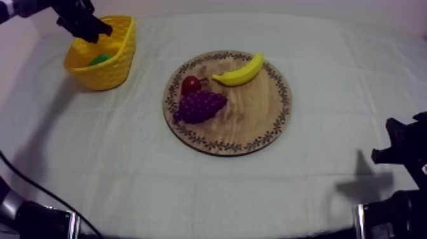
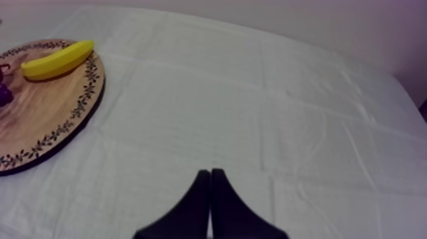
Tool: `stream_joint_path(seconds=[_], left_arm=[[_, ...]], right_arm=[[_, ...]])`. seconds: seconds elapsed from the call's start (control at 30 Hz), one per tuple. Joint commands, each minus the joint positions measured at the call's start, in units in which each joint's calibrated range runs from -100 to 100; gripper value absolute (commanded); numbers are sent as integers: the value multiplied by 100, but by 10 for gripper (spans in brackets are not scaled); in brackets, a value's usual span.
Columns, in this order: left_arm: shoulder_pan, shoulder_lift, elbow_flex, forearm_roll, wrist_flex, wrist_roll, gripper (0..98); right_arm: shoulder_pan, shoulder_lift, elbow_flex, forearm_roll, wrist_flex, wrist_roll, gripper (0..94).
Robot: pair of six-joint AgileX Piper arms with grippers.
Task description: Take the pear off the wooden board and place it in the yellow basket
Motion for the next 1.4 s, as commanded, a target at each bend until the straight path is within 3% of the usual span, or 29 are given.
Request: stream_joint_path(seconds=[0.0,0.13,0.37,0.8,1.03,1.27,1.3,1.37], left_arm=[[-14,-1011,921,43,-473,32,14],[-148,-2406,2335,222,-1346,42,3],[-594,-5231,4995,730,-2571,-291,0],[-944,-9973,7921,1538,-2616,-845,0],[-773,-11821,9031,1598,-2508,-657,0],[-610,-12241,9838,1542,-2752,-584,0],[-590,-12254,9861,1482,-2735,-463,0],[-552,-12269,9929,1312,-2811,105,0]], right_arm=[[0,1,3,-1,2,-1,3],[0,1,3,-1,2,-1,3],[0,1,3,-1,2,-1,3],[0,1,3,-1,2,-1,3],[0,1,3,-1,2,-1,3],[0,1,3,-1,2,2,3],[0,1,3,-1,2,3,3],[0,1,3,-1,2,1,3]])
